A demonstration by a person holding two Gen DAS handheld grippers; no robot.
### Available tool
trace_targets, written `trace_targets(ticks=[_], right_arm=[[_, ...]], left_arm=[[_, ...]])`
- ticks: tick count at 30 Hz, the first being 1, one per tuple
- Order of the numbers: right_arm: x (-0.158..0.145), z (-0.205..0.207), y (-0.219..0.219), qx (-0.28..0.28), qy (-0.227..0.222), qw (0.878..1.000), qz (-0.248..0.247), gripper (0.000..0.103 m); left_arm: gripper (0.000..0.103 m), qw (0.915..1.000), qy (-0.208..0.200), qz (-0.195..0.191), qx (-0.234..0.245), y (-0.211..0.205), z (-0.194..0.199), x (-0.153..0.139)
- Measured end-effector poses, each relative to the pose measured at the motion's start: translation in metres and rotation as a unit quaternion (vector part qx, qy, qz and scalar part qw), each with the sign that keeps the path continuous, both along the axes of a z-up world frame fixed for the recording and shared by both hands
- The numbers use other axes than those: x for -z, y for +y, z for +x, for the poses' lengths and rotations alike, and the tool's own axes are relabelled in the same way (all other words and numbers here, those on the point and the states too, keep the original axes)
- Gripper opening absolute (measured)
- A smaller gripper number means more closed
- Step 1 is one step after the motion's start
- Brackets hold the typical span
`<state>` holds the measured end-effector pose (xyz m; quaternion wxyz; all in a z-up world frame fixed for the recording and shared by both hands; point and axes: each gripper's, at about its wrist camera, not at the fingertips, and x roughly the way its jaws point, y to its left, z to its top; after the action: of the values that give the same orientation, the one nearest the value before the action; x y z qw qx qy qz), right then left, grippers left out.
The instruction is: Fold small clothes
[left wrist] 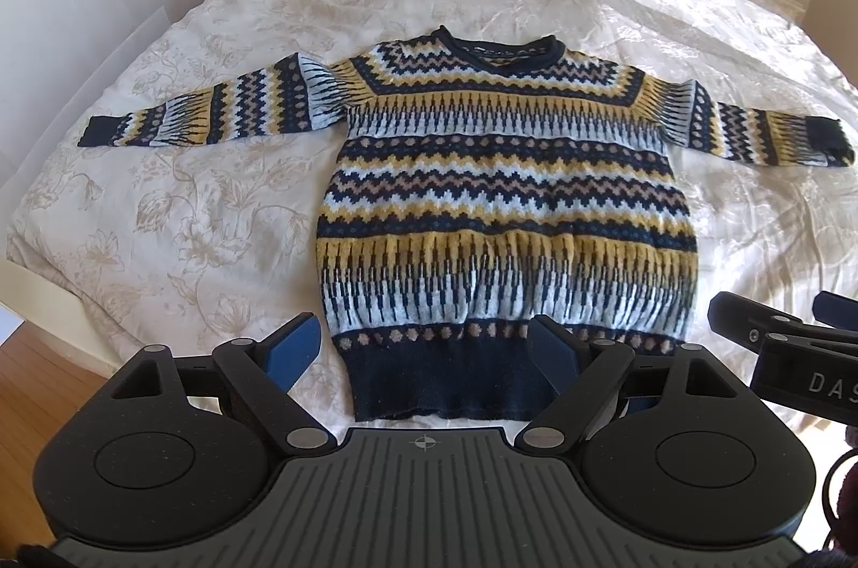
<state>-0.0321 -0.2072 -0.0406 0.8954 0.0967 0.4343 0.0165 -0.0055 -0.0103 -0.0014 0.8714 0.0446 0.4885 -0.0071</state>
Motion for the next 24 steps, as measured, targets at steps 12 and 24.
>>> trace_targets(ticks=[12,24], right_arm=[[0.0056,-0.0024,0.0046,0.001,0.005,1.0,0.0,0.102],[0.0059,0.0001,0.0046,0.0,0.013,1.0,0.006,0.102]], left_arm=[[0.084,1.0,0.001,0.0,0.0,0.0,-0.0023,0.0037],[0.084,1.0,0.001,0.001,-0.001,-0.0011,-0.0025,0.0044]])
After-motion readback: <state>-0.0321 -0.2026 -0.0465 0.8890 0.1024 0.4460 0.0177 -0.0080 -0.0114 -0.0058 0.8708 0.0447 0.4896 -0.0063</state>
